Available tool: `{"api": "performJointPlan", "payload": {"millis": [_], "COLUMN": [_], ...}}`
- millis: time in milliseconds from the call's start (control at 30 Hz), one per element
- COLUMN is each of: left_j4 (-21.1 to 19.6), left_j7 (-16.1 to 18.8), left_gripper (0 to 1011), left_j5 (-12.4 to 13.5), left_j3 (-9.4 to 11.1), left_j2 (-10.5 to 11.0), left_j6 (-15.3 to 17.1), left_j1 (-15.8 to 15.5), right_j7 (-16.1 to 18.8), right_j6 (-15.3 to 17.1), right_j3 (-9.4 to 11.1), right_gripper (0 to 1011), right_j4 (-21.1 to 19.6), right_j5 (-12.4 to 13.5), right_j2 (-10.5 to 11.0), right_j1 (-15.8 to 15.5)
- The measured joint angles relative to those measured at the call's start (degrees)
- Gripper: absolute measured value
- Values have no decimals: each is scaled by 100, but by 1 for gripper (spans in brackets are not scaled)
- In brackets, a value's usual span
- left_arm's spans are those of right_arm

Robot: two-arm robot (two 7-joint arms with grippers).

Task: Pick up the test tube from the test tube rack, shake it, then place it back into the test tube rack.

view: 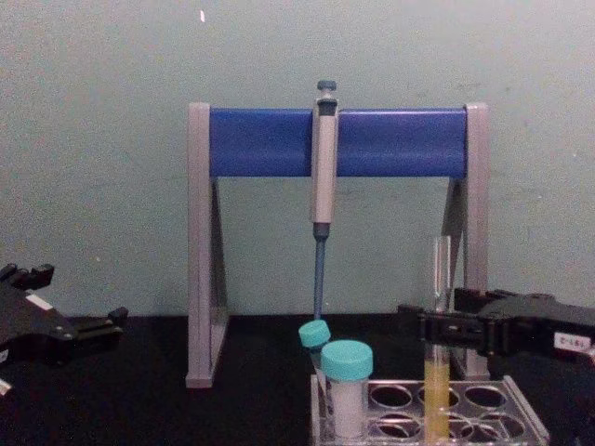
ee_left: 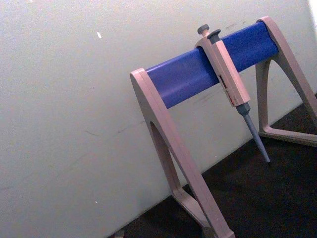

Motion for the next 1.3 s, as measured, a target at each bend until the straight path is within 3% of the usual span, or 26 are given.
{"api": "performJointPlan", "payload": {"millis": [367,1000,1300], "left_j4": [0,0,0], "left_j7": [0,0,0], "left_gripper": [1010,1010,1010], "left_j5": [0,0,0], "left_j3": [0,0,0], "left_j2": [0,0,0], "left_j6": [0,0,0], "left_j1": [0,0,0], "right_j7": [41,-9,-9], "right_j6": [63,82,80], "right_j3": [-84,-112,-107], "right_gripper": [1000,995,769], "right_j4": [221,244,244], "right_j5": [137,167,165], "right_j2": [-95,-107,-107], "right_j1": [156,175,171]}}
